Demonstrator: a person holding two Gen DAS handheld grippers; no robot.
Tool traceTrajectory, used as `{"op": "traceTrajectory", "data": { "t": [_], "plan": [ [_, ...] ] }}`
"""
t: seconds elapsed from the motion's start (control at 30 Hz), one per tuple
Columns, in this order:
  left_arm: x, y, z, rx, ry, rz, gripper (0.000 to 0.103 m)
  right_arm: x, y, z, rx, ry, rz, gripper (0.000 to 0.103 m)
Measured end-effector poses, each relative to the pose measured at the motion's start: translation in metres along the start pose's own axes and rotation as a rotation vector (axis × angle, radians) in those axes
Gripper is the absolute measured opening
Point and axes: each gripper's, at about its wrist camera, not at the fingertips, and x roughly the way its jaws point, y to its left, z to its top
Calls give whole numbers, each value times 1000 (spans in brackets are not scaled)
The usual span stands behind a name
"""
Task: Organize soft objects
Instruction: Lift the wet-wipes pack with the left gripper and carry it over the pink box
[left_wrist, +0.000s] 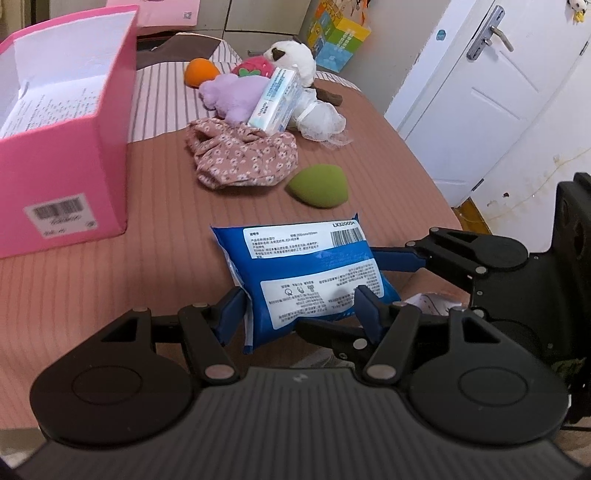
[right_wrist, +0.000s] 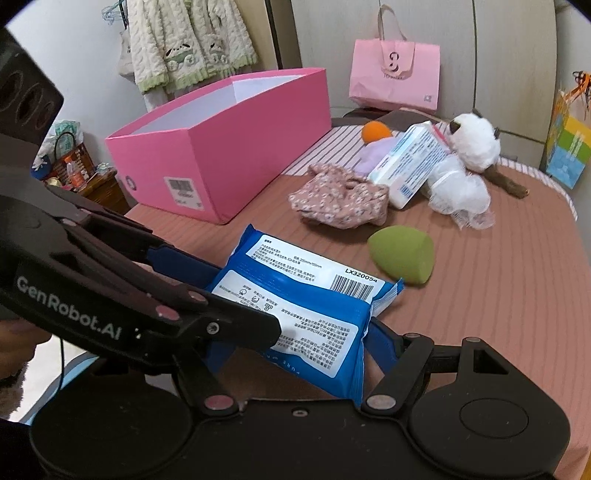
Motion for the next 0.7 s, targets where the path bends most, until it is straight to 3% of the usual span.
{"op": "traceTrajectory", "data": {
  "t": [0.3,0.53,0.7],
  "plan": [
    [-42,16,-33,-68,-26,42,62,-2,44,0,-81,40,47,79],
    [-91,17,-45,-68,-146,85,62,-19,80,19,-204,-17,53,78],
    [-120,24,-44,-78,-172,108,62,-30,102,36,-269,-42,73,78]
  ]
}}
